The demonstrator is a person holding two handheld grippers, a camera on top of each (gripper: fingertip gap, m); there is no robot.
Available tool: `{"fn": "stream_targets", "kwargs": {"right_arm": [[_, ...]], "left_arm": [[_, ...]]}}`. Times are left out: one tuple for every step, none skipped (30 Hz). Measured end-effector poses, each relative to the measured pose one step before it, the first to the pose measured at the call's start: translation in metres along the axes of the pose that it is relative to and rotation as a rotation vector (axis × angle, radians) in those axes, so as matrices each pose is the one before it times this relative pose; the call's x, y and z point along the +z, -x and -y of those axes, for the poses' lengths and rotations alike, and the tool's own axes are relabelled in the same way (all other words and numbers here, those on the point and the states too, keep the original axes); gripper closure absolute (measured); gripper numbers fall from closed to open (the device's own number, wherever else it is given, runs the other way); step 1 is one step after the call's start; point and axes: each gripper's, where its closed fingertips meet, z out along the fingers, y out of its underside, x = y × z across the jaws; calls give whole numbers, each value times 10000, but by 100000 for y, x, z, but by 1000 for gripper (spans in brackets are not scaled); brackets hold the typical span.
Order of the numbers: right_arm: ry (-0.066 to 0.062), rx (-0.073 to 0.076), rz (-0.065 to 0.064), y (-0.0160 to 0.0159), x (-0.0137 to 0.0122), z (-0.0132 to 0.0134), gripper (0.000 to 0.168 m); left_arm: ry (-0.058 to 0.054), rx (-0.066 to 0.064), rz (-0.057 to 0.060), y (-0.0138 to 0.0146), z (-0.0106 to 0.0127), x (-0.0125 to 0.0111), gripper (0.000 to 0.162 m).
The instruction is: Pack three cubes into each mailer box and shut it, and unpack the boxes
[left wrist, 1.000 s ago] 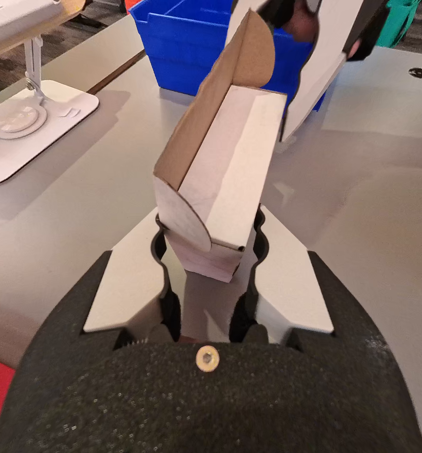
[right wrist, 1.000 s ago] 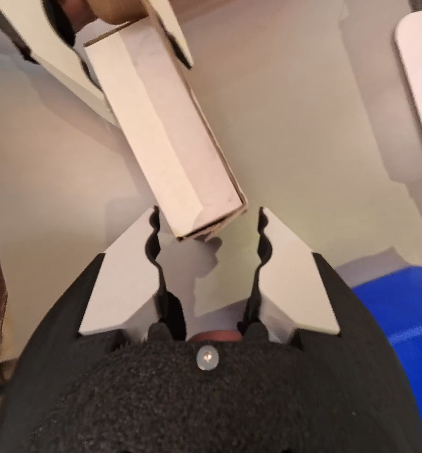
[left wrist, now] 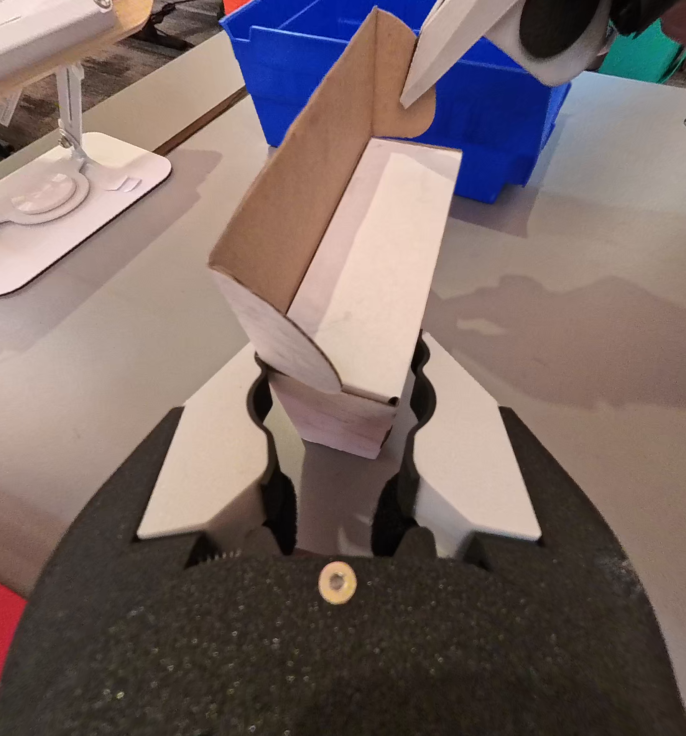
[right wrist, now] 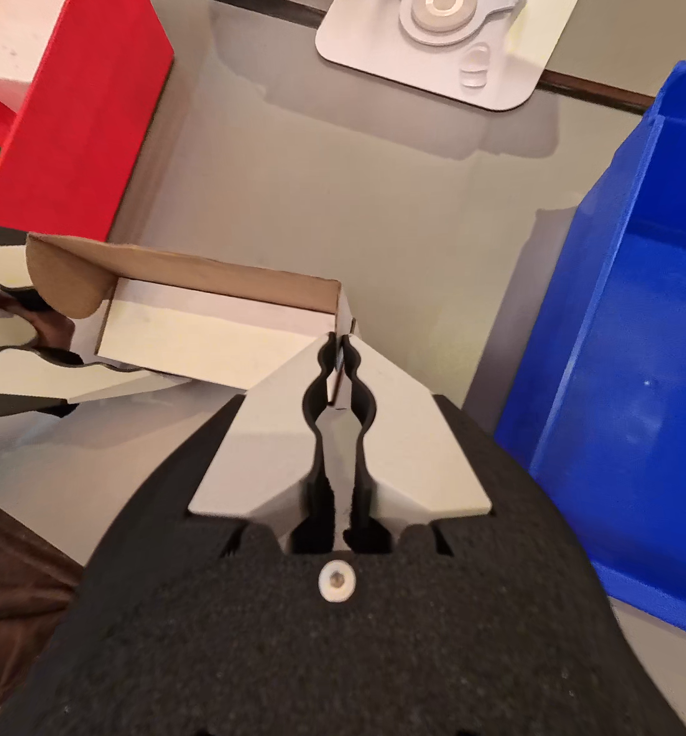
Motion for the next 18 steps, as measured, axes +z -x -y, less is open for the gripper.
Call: {"fn": "stream_targets", "kwargs": {"right_arm": [[-35, 182, 75, 40, 66, 61, 166], [-32, 84, -2, -11, 66, -13, 166], [-57, -165, -120, -125, 17, -38, 166], [-56, -192, -150, -149, -20, -50, 167], [-81, -108, -75, -39, 11, -62, 167], [-76, 32, 1, 38, 52, -103, 167], [-123, 147, 32, 52, 40, -95, 167], [-175, 166, 54, 25, -5, -31, 166], [-98, 158, 72, 0, -42, -76, 166], [-59, 137, 63, -20, -49, -78, 166], [-91, 107, 33, -35, -27, -11, 166], [-110, 106, 9, -20, 0, 7, 166], [-82, 46, -27, 14, -12, -11, 166], [-18, -62, -76, -17, -20, -9, 166], [28, -79, -68, -27, -17, 6, 166], [68, -2, -9, -6, -3, 28, 166], [73, 45, 38, 5, 28, 60, 166], [52, 44, 40, 15, 24, 58, 166]], "left_arm": [[-16, -62, 11, 40, 4, 6, 93], [4, -7, 29, 17, 2, 9, 93], [14, -2, 23, -4, 5, 8, 93], [7, -6, -3, 4, 3, -3, 93], [-1, 2, -16, 8, -12, 1, 93], [-10, -17, -15, 6, 8, 1, 93], [-9, -27, -6, 14, 13, 9, 93], [8, -15, 6, 0, -7, 3, 93], [20, 43, 20, -28, -2, 3, 93], [18, 57, 31, -41, 14, 4, 93], [6, 20, 24, -39, 10, 17, 94], [0, -7, 7, -10, 18, 28, 93], [11, -15, -3, -1, 2, 3, 93], [7, 14, 1, -15, 7, 2, 93], [2, 10, 3, -10, -4, -7, 93], [4, -4, -2, -3, 0, 6, 93], [2, -14, -1, -2, -4, -3, 93], [-4, -15, -2, 16, 2, -1, 94]]}}
